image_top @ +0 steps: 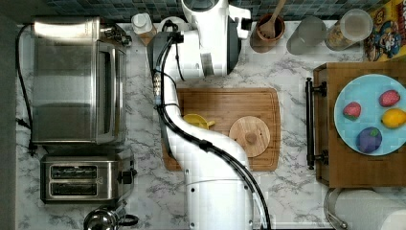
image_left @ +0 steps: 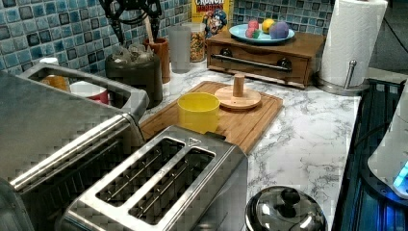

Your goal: Get a tea bag.

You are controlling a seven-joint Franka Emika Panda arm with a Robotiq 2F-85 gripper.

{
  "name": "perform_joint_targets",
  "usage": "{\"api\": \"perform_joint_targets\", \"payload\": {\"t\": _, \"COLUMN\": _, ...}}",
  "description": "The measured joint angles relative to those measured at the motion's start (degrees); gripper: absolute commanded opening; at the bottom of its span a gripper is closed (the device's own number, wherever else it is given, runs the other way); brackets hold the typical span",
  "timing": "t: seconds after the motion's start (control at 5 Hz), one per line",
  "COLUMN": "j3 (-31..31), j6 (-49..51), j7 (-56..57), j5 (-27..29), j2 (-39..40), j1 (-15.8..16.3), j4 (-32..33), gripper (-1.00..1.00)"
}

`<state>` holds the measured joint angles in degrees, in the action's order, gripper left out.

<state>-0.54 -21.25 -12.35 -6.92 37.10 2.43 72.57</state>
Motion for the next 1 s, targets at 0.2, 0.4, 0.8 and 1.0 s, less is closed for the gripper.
{"api": "perform_joint_targets", "payload": {"t": 0.2, "j3": 0.9, "j6": -1.5, "j7": 0.0, "j5": 0.0, "j2": 3.3, "j1": 0.1, "j4": -3.1, "gripper": -1.00}}
{"api": "perform_joint_targets", "payload": {"t": 0.4, "j3": 0.6, "j6": -3.2, "j7": 0.0, "j5": 0.0, "j2": 4.1, "j1": 0.6, "j4": -2.9, "gripper": -1.00}}
{"api": "perform_joint_targets", "payload": {"t": 0.8, "j3": -0.3, "j6": -5.3, "j7": -0.2, "j5": 0.1, "j2": 3.5, "j1": 0.9, "j4": -2.6, "gripper": -1.00}}
{"api": "perform_joint_targets", "payload": {"t": 1.0, "j3": -0.8, "j6": -5.3, "j7": -0.2, "j5": 0.1, "j2": 2.7, "j1": 0.8, "j4": -2.5, "gripper": -1.00}}
